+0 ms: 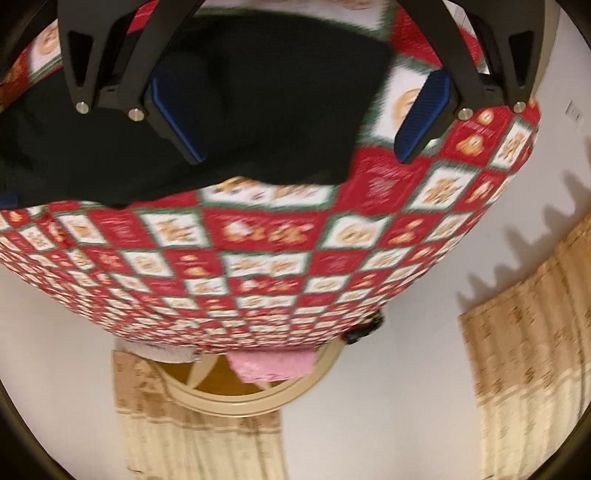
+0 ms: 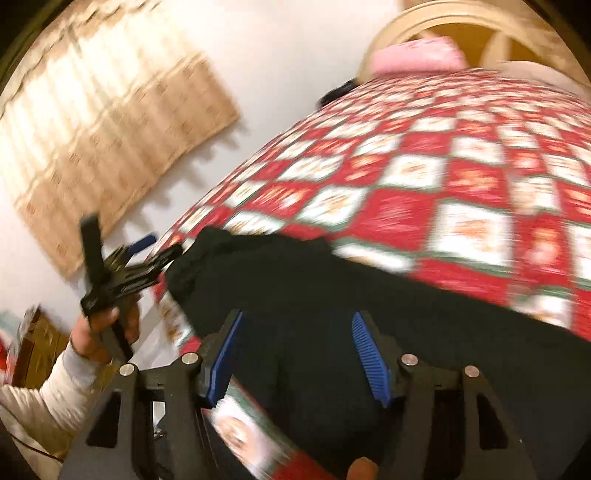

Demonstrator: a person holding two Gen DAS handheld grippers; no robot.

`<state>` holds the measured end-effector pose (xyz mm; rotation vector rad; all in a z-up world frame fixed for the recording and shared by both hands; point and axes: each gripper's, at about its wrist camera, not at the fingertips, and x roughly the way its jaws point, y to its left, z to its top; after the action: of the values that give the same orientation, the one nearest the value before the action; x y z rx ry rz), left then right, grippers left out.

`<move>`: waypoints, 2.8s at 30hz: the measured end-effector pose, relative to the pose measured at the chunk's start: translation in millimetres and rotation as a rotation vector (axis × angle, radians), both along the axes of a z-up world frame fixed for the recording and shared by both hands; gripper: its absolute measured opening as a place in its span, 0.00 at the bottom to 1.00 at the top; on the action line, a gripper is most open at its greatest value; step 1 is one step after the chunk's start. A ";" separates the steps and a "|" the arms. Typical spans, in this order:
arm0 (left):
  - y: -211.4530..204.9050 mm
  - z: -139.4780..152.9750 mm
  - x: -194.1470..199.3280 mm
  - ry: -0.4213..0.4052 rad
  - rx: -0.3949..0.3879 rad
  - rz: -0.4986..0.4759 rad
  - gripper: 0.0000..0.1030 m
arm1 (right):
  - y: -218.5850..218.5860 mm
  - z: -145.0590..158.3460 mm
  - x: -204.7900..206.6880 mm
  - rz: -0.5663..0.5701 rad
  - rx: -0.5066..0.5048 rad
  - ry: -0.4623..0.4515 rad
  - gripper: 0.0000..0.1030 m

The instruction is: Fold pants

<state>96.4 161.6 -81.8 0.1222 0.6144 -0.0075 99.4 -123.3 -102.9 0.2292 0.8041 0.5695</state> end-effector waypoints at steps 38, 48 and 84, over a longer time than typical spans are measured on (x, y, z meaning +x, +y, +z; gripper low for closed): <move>-109.9 -38.3 34.6 0.133 0.000 -0.166 1.00 | -406.4 5.1 -183.6 -0.873 0.020 0.036 0.56; -105.7 -33.9 29.9 0.113 -0.021 -0.174 1.00 | -388.8 17.5 -182.0 -0.846 0.040 0.020 0.11; -130.6 -23.2 -25.3 0.109 -0.141 -0.369 1.00 | -60.6 -13.3 -28.5 -0.200 -0.210 0.004 0.11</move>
<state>71.2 31.0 -105.0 0.0978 0.6909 -0.4157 70.9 -183.9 -116.1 0.1155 0.8272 0.2938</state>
